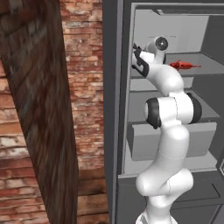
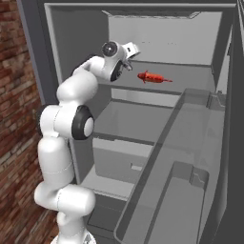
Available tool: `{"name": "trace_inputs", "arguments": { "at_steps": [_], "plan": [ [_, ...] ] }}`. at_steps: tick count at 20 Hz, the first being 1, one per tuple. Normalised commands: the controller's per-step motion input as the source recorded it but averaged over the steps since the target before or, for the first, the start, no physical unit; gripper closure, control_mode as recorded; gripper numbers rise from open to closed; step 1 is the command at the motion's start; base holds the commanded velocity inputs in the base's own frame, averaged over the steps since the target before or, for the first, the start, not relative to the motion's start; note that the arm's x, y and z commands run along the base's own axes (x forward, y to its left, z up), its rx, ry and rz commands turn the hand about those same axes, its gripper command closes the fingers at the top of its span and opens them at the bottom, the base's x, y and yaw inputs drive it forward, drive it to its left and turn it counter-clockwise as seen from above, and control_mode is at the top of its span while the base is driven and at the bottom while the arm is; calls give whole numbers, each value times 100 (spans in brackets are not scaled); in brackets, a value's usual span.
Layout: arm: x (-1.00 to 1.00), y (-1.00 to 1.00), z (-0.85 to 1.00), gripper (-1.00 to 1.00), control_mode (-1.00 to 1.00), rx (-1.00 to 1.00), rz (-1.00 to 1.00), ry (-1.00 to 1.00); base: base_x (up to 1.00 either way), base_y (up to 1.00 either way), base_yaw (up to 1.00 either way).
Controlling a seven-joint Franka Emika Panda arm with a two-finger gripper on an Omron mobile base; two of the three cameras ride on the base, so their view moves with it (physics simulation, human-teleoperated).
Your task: Place the fish on the counter behind the older fish on the same shelf of the fridge to maintain FIFO order. Close the fridge door when finished.
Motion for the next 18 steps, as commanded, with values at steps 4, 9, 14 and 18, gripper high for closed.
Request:
{"name": "trace_inputs", "arguments": {
  "at_steps": [4, 9, 14, 18],
  "plan": [
    [66, 3, -3, -100, -100, 0, 0, 6, 0, 0, 0],
    [7, -7, 0, -100, -100, 0, 0, 7, 0, 0, 0],
    [-40, -14, 32, -100, -100, 0, 0, 10, 0, 0, 0],
    [-16, 0, -4, -100, -100, 0, 0, 18, 0, 0, 0]
  ]
}}
